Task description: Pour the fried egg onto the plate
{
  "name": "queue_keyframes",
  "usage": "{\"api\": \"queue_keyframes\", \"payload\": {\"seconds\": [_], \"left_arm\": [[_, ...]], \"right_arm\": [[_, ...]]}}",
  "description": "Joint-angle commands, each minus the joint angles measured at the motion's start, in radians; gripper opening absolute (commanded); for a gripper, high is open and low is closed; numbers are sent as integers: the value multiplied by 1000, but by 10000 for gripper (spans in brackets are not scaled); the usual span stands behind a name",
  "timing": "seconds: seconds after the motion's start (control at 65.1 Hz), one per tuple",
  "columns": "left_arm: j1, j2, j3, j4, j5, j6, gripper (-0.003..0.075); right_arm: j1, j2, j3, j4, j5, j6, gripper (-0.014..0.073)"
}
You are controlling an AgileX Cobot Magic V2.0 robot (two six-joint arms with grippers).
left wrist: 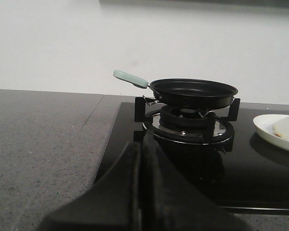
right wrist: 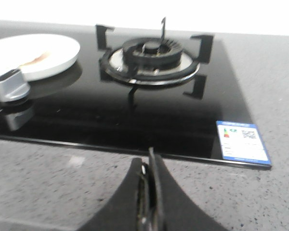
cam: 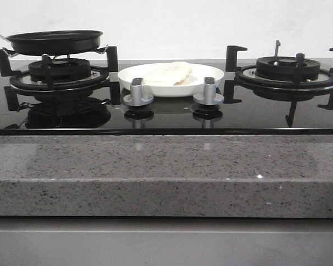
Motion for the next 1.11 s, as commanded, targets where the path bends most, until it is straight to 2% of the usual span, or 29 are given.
{"api": "queue_keyframes", "payload": {"seconds": [0.0, 0.108, 0.799, 1.091], "left_arm": [[-7, -19, 6, -9, -82, 2, -19], [-7, -19, 6, -9, -82, 2, -19], [-7, -18, 6, -9, -82, 2, -19], [-7, -18, 6, -9, -82, 2, -19]], "right_arm": [[-27, -41, 49, -14, -184, -12, -68], [-40, -69, 109, -14, -231, -12, -68], [-84, -68, 106, -14, -209, -12, -68], [-137, -68, 106, -14, -209, -12, -68]]}}
